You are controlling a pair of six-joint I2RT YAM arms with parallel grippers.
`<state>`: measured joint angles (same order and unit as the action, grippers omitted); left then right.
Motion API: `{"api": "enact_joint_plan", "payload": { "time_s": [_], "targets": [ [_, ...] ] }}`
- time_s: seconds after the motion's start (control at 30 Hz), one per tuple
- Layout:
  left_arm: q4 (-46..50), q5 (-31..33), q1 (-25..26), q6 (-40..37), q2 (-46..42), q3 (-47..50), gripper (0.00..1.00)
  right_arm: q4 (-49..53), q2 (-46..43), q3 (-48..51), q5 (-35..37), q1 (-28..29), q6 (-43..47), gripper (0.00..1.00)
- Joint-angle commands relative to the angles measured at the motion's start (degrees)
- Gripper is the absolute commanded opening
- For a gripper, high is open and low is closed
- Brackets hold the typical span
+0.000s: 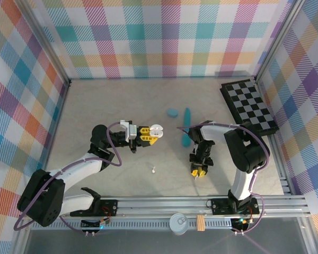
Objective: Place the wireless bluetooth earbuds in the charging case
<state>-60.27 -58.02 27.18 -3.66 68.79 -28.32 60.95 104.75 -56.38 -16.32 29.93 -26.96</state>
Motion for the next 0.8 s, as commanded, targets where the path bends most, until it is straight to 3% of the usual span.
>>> {"api": "enact_joint_plan", "payload": {
  "time_s": [0.0,0.3,0.57,0.77],
  "targets": [
    [-3.5,-2.3,-0.4,0.4,-0.8,0.2,0.02,-2.5,1.5,1.2,-0.5,0.1,-1.3,0.22],
    [-3.4,-1.8,-0.4,0.4,0.3,-0.1,0.02,-0.8,-3.3,0.1,0.9,0.1,-2.5,0.20],
    [11.3,3.0,0.6,-8.9,4.0,-2.2,0.00,2.4,-9.9,-6.8,5.4,0.1,-2.4,0.20],
    [0.5,6.4,1.2,-3.8,12.0,-1.3,0.00,3.8,-12.3,-14.9,8.0,0.1,-2.0,0.20]
  ]
}}
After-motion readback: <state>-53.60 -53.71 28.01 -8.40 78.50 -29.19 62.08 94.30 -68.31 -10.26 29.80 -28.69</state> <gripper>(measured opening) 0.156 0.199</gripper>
